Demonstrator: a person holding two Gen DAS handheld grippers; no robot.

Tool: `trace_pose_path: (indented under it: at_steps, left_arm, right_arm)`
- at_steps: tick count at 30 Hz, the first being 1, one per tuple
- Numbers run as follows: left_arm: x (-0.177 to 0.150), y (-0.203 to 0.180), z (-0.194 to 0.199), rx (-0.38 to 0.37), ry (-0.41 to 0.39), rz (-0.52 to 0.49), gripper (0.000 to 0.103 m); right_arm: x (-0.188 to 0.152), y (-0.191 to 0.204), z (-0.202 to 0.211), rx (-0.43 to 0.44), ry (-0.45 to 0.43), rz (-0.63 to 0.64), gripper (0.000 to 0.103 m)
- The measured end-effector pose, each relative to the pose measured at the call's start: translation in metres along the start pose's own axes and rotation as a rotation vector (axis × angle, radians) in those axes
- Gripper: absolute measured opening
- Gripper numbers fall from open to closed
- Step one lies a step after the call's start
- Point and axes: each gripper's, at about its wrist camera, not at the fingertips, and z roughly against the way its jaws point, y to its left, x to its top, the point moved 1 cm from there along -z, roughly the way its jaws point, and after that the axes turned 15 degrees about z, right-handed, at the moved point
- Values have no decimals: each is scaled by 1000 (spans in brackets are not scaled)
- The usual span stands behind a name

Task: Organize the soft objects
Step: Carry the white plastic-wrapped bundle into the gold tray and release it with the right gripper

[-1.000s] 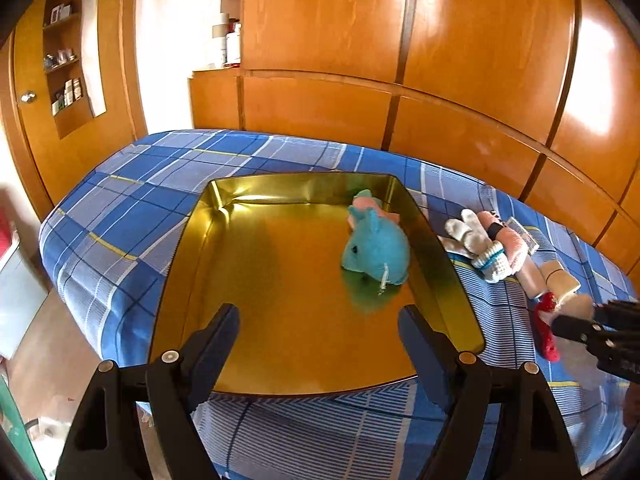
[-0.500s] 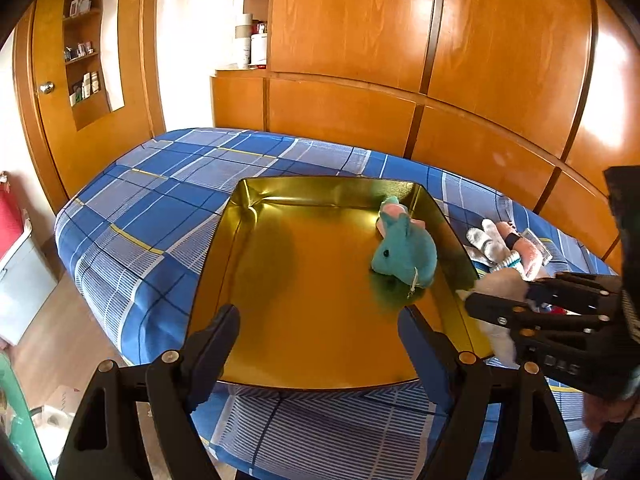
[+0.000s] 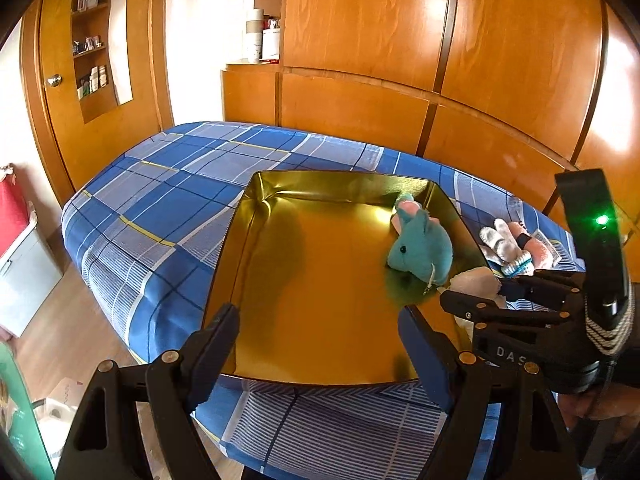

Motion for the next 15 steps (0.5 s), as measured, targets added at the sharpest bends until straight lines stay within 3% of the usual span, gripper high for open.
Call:
trace_pose_path:
  at_steps: [6,7,9,15]
  left_arm:
    - [-1,2,-1,8,2,3,82]
    - [-1,2,-2,9,2,3,82]
    - [-1,2,-2,10,3,2,82]
    - [-1,3,-4,15,5,2,82]
  right_arm:
    - [-1,-1,-6,14,-8,-12,48]
    - [-1,-1,-6,13,-11,-15,58]
    - [-2,-2,-6,17,-20,-23,66]
    - [-4,-6,6,11,-60,-50,66]
